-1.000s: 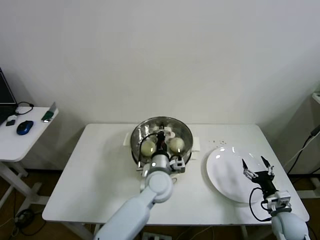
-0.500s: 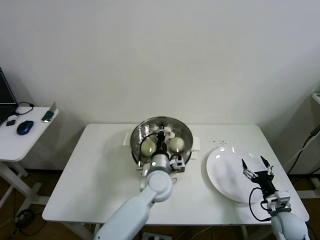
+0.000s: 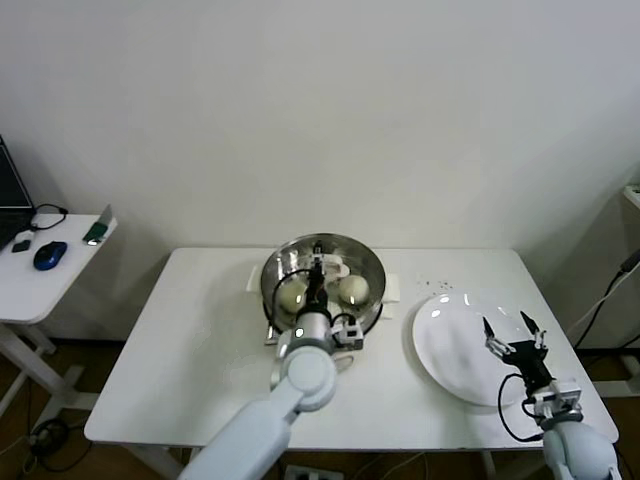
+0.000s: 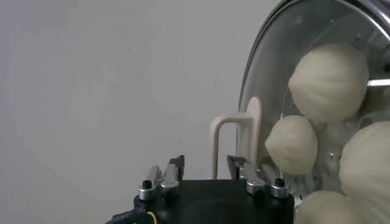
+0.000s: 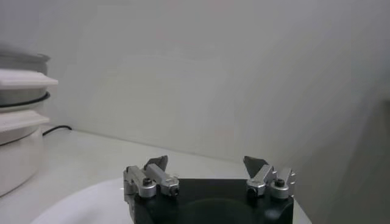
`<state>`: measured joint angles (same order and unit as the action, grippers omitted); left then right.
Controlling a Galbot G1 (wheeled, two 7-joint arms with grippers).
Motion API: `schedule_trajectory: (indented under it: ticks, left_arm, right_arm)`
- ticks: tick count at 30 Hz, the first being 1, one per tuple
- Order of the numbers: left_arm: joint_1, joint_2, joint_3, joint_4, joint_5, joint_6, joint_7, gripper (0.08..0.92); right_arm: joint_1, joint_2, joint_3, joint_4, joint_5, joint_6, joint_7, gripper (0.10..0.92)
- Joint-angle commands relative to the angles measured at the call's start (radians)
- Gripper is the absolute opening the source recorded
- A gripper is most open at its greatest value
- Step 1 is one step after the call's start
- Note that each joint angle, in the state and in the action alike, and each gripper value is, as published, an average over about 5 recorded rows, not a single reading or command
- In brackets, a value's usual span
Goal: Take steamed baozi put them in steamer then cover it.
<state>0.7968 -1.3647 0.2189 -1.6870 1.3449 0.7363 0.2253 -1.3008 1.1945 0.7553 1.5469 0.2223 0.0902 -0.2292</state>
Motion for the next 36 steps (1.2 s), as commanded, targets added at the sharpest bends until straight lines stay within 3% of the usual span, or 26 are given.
schedule_trajectory:
  ticks: [1,7,11,18,23,29,36]
  left_arm:
    - [0.058,0.078,0.001,-0.21,-0.056,0.049,0.006,0.556]
    - [0.162,0.141,-0.033,-0.335,-0.115,0.049,-0.003,0.729]
    - [0.26,0.169,-0.117,-0.404,-0.179,0.03,-0.082,0.808]
    - [0.432,0.197,-0.384,-0.495,-0.483,-0.219,-0.301,0.822]
    - [0.612,0.153,-0.645,-0.515,-0.761,-0.502,-0.386,0.823]
    - [0.733,0.063,-0.865,-0.415,-1.17,-0.79,-0.398,0.823]
    - [0.788,0.028,-0.96,-0.248,-1.44,-0.944,-0.345,0.823]
  right_arm:
    - [0.0,-0.002,0.009,0.02,0.023,-0.093,-0.01,0.823]
    - [0.007,-0.001,0.011,0.019,0.033,-0.108,0.004,0.823]
    - [0.008,-0.004,0.01,0.021,0.03,-0.107,0.004,0.823]
    - [0.005,-0.002,-0.004,0.031,0.019,-0.093,0.001,0.823]
    - [0.0,0.004,-0.009,0.036,0.009,-0.083,-0.004,0.823]
    - [-0.012,0.017,-0.017,0.056,0.004,-0.073,-0.012,0.823]
    - [-0.029,0.031,-0.018,0.09,0.005,-0.064,-0.025,0.823]
